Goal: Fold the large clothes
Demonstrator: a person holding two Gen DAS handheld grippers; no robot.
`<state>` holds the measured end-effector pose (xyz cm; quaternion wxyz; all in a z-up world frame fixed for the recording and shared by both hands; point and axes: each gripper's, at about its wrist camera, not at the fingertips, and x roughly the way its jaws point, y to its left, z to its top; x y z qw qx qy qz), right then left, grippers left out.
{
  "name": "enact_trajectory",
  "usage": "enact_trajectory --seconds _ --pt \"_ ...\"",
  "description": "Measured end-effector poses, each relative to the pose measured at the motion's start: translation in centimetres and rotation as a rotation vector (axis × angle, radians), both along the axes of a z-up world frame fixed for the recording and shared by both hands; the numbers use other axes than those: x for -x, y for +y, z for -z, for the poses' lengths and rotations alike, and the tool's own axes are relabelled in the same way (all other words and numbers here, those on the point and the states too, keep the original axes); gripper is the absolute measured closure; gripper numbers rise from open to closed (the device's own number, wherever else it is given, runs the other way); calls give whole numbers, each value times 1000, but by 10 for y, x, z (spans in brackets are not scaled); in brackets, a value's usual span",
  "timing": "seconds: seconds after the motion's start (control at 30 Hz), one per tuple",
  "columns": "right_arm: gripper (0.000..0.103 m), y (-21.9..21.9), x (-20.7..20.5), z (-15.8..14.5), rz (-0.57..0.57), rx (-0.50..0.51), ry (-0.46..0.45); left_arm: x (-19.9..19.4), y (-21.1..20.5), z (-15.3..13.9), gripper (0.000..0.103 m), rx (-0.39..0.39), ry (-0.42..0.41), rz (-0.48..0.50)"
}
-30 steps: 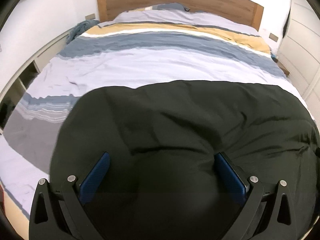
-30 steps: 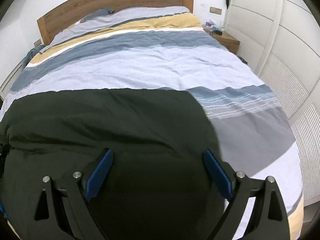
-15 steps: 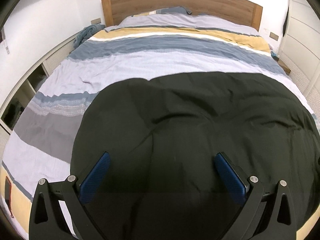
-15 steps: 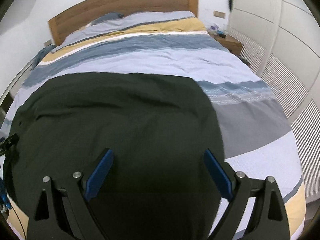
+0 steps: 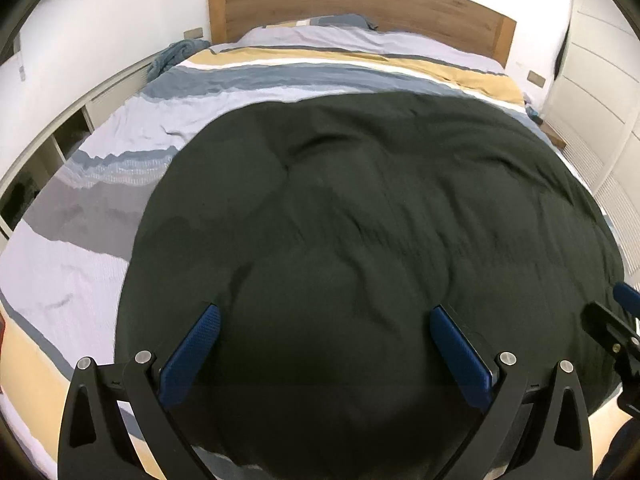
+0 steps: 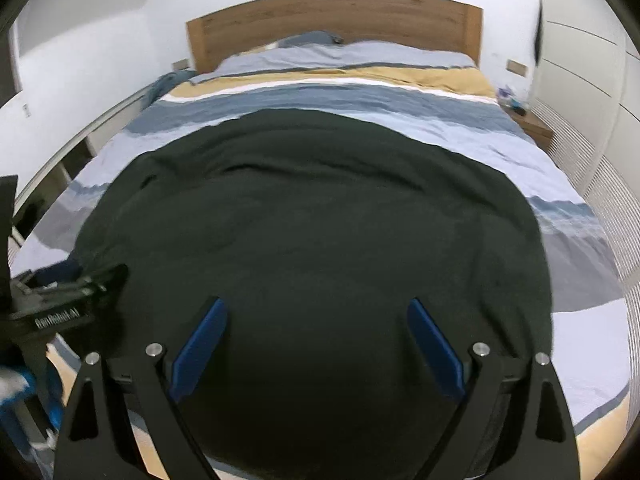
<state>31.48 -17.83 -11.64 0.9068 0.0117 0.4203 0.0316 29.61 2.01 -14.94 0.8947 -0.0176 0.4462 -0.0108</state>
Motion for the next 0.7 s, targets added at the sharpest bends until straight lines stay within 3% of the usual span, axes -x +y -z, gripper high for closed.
enact_trajectory --seconds 0.37,0.7 --pt "10 -4 -3 30 -3 5 39 2 -8 19 0 -33 -18 29" --pt "10 -56 6 41 76 8 64 -2 -3 26 0 -26 -16 42"
